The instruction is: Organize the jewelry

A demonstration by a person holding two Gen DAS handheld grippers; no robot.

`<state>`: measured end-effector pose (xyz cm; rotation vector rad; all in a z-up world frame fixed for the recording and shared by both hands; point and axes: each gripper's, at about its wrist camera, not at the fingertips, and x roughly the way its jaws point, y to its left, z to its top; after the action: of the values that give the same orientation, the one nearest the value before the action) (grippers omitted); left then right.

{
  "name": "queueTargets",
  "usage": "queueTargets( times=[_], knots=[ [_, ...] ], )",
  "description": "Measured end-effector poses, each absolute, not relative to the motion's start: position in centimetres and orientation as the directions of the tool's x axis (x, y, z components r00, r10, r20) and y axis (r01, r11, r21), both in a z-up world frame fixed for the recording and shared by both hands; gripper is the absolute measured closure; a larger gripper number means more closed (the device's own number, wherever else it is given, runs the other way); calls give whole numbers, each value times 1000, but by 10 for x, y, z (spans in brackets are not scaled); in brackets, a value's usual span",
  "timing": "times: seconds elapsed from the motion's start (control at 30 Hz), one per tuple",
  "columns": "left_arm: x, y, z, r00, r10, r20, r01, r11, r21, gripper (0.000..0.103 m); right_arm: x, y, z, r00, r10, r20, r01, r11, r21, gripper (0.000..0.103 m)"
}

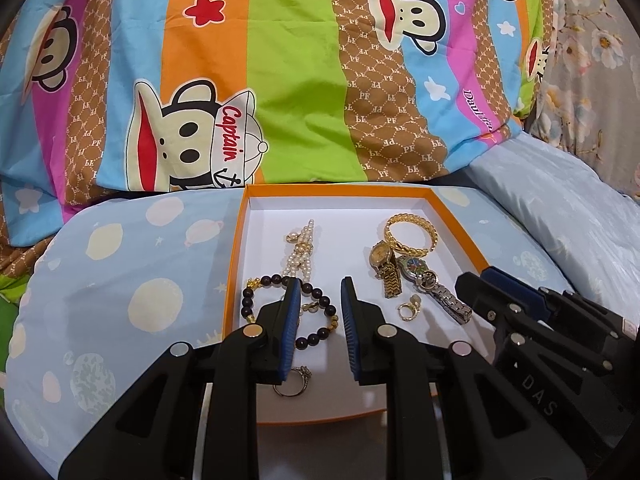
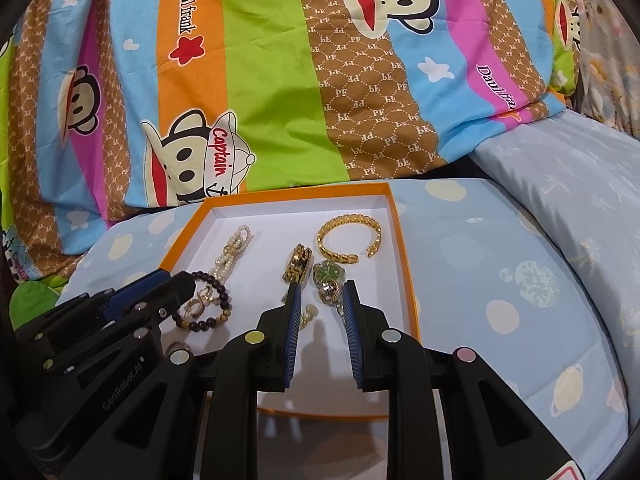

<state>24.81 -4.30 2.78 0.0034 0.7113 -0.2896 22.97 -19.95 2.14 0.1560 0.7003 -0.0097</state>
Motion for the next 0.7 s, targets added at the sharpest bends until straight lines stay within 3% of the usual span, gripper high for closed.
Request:
queueTargets(
  times=[0.5, 0.63, 0.7],
  knots=[
    [210, -44, 31, 738, -251, -627, 268, 961, -70, 83, 188, -206, 17, 760, 18, -650, 111, 981, 157, 81],
    [200, -38, 28, 743, -238, -625, 248, 966, -72, 83, 177, -198, 14, 765, -7, -644, 118, 984, 131, 68],
    [195, -35, 27, 749, -225, -623, 236, 969, -66, 75, 172, -193, 13, 768, -23, -640, 119, 987, 108, 68]
  ],
)
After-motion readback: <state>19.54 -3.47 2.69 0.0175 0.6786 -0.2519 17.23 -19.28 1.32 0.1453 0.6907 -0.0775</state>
